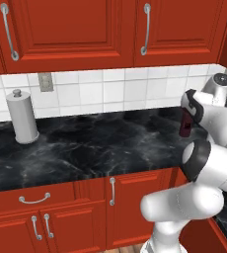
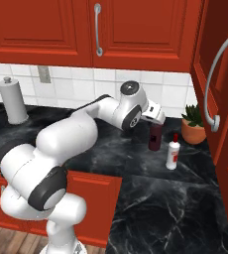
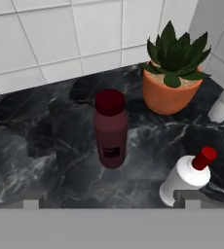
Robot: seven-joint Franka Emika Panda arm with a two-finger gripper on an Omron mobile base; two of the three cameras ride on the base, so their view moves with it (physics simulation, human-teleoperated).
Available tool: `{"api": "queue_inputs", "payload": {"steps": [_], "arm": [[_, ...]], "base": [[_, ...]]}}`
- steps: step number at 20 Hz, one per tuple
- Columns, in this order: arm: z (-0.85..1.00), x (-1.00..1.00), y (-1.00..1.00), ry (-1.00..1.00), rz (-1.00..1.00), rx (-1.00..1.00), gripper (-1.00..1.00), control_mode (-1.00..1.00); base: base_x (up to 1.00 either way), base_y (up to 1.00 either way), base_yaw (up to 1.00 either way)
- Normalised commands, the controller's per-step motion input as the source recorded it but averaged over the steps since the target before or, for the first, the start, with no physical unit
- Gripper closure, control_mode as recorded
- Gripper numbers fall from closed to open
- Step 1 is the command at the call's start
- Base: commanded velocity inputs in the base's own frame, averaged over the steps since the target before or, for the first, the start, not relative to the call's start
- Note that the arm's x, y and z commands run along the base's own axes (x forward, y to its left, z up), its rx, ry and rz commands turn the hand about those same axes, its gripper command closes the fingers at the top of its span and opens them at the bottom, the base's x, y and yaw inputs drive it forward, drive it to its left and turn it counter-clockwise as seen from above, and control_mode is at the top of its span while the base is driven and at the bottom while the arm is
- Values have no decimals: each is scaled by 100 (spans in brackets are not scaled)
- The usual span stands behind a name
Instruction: Place the drinks on the dining counter in a tight cluster.
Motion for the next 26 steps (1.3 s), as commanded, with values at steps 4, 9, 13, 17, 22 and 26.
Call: {"api": "queue_inputs", "payload": {"steps": [4,9,13,17,22,26], "arm": [[-7,20,-8,3,0,0,-100,-100],[-8,20,-2,4,0,0,-100,-100],[-6,21,-4,5,0,0,-100,-100],[-10,19,-8,2,0,0,-100,-100],[-11,14,-9,0,0,0,-100,-100],[-10,17,-9,0,0,0,-100,-100]], "base": [[0,0,0],[0,0,0],[0,0,0],[0,0,0],[0,0,0],[0,0,0]]}}
